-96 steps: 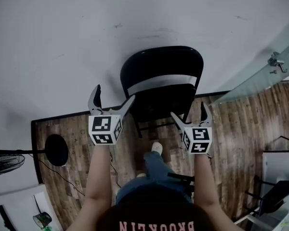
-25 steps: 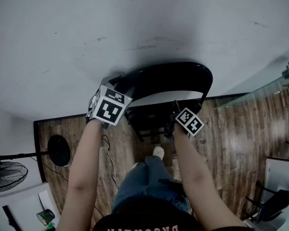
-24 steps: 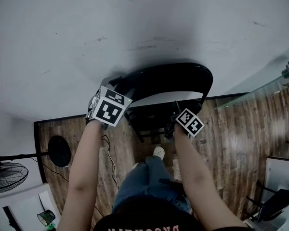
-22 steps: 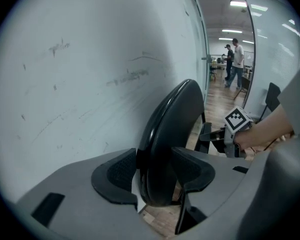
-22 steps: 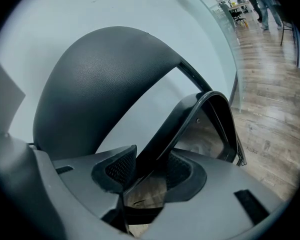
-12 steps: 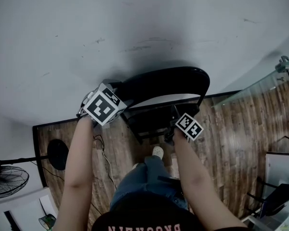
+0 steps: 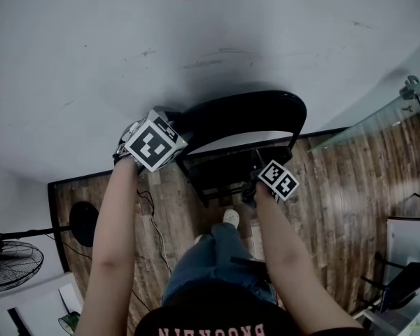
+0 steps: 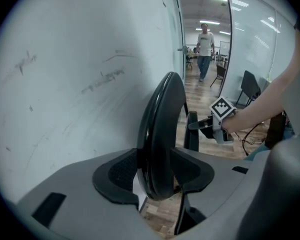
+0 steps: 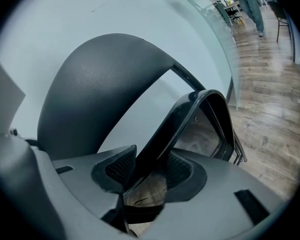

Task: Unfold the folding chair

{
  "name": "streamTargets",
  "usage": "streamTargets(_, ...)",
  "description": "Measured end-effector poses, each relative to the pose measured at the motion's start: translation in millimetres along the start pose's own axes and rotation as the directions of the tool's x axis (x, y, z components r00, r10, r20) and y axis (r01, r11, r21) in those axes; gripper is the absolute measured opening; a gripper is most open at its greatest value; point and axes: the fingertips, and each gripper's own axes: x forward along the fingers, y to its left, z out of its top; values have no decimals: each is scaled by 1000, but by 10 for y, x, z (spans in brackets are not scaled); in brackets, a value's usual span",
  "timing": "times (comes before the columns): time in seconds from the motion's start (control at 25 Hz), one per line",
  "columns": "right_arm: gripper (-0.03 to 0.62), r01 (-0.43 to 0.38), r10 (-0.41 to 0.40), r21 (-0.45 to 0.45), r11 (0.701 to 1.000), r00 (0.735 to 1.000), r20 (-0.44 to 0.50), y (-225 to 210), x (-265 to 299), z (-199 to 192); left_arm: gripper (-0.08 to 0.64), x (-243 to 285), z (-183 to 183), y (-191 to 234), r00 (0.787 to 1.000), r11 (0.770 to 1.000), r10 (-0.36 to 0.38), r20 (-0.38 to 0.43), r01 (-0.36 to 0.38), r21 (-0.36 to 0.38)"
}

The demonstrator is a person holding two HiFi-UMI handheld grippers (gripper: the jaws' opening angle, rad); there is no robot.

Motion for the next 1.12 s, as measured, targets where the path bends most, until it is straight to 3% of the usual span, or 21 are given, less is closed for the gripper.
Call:
streamTargets(0.08,166,0,0,4,1000,1000,5,-10,-43,-15,175,-27,-6,-14,1000,1000,21,8,-21,6)
streamTargets(0.4,167,-20,19,21,1000,1000,18,-78,-270,-101,164,-186,-39,-265,997,998,48,66,-50,30)
streamTargets(0.68,167,-36,35,4,999,995,89,-151,-513,-173,160,-318,-57,-502,989,996,73,128,-80,49)
streamTargets(1.12,172,-72,69,17,997,989,132,-344,-994,-396,160,-422,-125,-743,976,995,73,207,-86,54)
